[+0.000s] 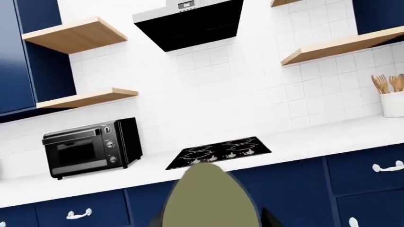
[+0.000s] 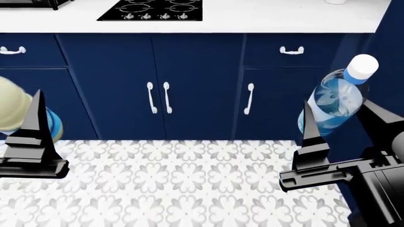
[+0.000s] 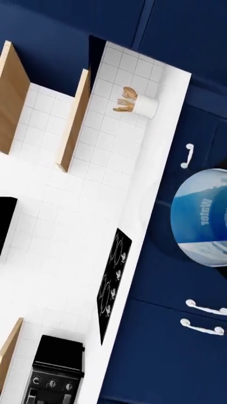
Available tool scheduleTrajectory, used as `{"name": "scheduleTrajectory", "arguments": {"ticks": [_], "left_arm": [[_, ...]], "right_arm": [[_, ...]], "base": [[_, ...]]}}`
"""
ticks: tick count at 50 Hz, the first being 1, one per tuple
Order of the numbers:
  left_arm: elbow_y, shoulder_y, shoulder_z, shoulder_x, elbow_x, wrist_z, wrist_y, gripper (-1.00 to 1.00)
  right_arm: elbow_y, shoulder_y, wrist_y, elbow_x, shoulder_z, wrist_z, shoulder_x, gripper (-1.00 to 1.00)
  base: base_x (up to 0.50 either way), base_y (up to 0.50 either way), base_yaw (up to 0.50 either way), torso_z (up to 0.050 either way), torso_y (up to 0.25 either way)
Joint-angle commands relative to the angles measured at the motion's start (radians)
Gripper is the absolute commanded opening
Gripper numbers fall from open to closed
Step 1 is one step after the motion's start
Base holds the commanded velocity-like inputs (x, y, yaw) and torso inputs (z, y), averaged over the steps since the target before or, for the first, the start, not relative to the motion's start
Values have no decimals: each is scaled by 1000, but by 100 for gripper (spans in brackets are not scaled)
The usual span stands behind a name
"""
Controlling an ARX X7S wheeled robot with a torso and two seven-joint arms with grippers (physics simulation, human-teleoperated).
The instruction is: Move the drinks to the dining counter.
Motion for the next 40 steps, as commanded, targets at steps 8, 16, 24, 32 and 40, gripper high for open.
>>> {"name": "scheduleTrajectory", "arguments": {"ticks": [8,16,24,32,40], "left_arm": [[5,2,-12,17,28,25,-14,-100],[6,-3,-3,15,16,10,-13,-100],[7,3,-6,19,40,32,-15,-100],[7,4,-8,19,37,30,-16,-100],[6,1,-4,18,31,24,-15,-100]], "right_arm": [[1,-16,10,-36,11,-13,19,-100],[5,-7,11,-28,5,-6,12,-100],[-2,28,-4,-105,-111,11,104,-100],[-2,24,7,-105,-116,11,90,-100],[-2,34,-14,-105,-135,11,107,-100]], "base": [[-500,180,0,0,0],[-500,190,0,1,0],[-480,109,183,0,0],[-350,-13,463,1,0],[-337,-29,472,0,0]]}}
